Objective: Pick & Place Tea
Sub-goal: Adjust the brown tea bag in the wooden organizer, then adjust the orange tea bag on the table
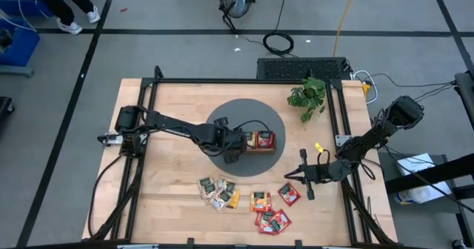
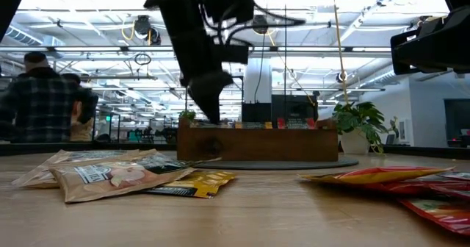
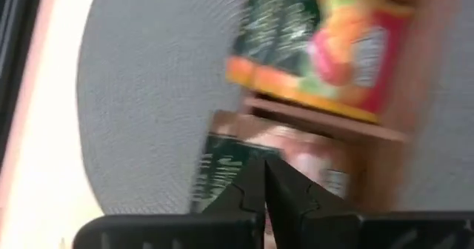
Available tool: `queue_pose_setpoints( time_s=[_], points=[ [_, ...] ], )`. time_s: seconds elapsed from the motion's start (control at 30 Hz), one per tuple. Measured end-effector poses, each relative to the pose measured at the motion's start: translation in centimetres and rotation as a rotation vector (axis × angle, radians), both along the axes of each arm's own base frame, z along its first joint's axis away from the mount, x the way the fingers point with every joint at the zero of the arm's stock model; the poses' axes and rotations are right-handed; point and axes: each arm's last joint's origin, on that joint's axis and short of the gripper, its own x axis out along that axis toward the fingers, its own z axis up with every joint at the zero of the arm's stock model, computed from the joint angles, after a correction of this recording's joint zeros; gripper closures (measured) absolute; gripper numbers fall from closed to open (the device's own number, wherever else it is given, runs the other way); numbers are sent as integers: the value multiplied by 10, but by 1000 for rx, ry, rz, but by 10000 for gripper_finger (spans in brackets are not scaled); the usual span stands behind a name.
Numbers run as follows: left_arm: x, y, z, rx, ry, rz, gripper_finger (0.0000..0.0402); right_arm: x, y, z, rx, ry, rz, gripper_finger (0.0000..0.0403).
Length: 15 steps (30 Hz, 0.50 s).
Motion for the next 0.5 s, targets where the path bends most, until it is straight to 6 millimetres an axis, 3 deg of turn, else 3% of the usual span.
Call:
queue_pose_setpoints(
  time_s=[0.13, 0.27, 0.37, 0.5],
  points=[
    [4, -29, 21, -36, -4, -70, 378, 0, 0, 0, 0, 1, 4, 403],
    [1, -77, 40, -81, -30, -188, 395, 0, 0, -2, 21, 21, 7, 403],
    [-9, -118, 42, -119, -40, -299, 395, -1, 1, -3, 38, 42, 32, 403],
    [-25, -166, 28, -154, -111, -417, 385, -1, 3, -4, 76, 59, 92, 403]
  ],
)
